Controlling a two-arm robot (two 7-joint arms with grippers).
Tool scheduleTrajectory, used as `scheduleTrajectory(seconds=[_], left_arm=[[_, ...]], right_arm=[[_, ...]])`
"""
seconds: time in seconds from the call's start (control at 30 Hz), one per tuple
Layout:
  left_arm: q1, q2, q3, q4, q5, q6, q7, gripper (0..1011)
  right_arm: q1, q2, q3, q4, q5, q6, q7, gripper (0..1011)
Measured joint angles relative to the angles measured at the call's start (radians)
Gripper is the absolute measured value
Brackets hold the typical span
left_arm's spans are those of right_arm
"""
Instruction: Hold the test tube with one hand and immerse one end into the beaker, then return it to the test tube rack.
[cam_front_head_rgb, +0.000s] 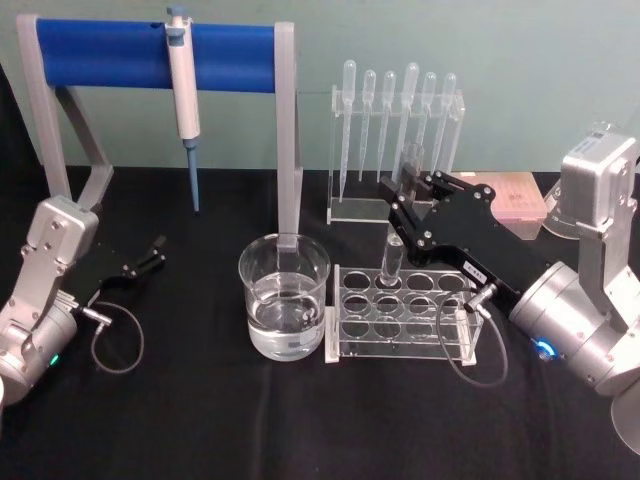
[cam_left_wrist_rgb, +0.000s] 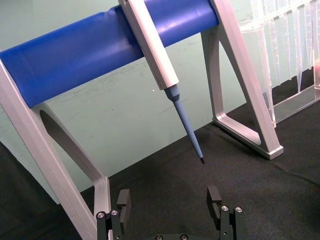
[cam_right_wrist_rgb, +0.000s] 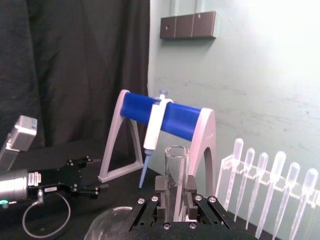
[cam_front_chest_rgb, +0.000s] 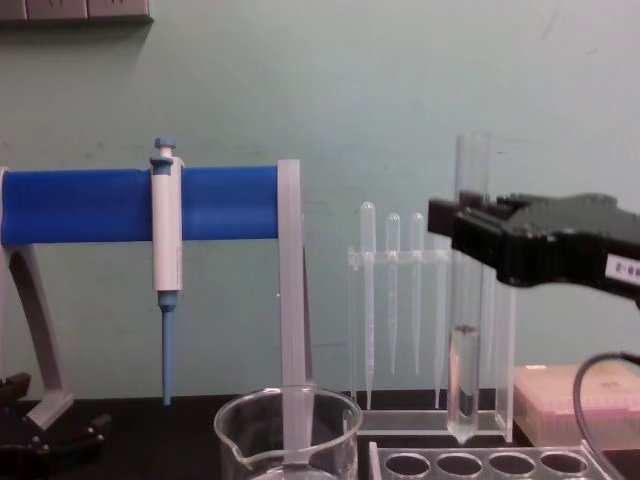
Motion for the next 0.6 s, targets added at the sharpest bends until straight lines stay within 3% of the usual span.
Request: scheduleTrajectory(seconds=[0.6], left_arm=[[0.0,0.0,0.0,0.0,0.0,0.0,0.0,1000]], right_arm=[[-0.033,-0.019,0.009,0.038,-0.011,-0.012,0.0,226]])
